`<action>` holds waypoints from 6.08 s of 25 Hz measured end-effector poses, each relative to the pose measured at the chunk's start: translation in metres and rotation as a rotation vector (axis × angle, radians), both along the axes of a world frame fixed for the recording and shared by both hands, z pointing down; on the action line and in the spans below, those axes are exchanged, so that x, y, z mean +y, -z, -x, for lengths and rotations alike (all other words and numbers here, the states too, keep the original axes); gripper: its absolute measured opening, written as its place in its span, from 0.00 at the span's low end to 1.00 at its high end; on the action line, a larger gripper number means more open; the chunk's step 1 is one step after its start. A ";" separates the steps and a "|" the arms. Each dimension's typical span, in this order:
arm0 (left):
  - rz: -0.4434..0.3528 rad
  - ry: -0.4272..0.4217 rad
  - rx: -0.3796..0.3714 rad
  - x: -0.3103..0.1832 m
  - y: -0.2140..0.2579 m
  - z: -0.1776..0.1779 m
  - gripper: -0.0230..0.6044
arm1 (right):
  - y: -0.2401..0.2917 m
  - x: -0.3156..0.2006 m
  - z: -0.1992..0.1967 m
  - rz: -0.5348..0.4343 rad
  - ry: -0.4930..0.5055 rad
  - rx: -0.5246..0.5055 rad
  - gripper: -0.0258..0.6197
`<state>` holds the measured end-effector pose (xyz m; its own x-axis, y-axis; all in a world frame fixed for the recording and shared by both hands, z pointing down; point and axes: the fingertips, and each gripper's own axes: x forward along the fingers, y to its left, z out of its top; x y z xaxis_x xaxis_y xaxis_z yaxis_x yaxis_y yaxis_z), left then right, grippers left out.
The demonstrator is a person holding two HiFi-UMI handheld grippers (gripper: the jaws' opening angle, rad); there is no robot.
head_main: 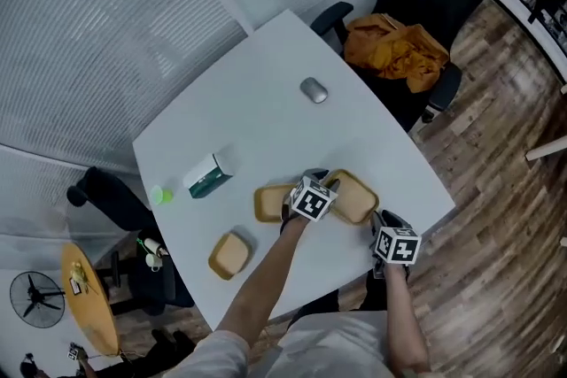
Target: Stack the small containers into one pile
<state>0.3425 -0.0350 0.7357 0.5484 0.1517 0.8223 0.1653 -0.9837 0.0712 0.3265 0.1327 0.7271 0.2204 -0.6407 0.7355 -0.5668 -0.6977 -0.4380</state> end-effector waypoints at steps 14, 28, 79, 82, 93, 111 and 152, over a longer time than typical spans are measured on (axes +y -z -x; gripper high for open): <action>0.000 -0.087 -0.058 0.001 -0.018 -0.001 0.16 | -0.008 -0.011 -0.002 0.001 -0.158 -0.017 0.14; 0.046 0.081 0.101 -0.003 0.044 0.007 0.09 | 0.036 -0.012 -0.017 -0.021 -0.111 0.085 0.10; 0.441 1.349 0.053 -0.136 0.007 0.506 0.10 | 0.014 -0.310 0.335 0.291 1.262 0.084 0.09; 0.439 1.354 0.054 -0.137 0.005 0.505 0.10 | 0.010 -0.308 0.334 0.303 1.260 0.082 0.09; 0.438 1.358 0.107 -0.156 0.005 0.500 0.31 | 0.006 -0.323 0.336 0.262 1.224 0.084 0.20; 0.321 1.159 0.114 -0.160 0.042 0.432 0.33 | 0.033 -0.299 0.282 0.165 1.102 0.094 0.20; 0.314 0.415 0.019 -0.160 -0.007 0.199 0.27 | 0.003 -0.188 0.091 0.125 0.284 0.033 0.19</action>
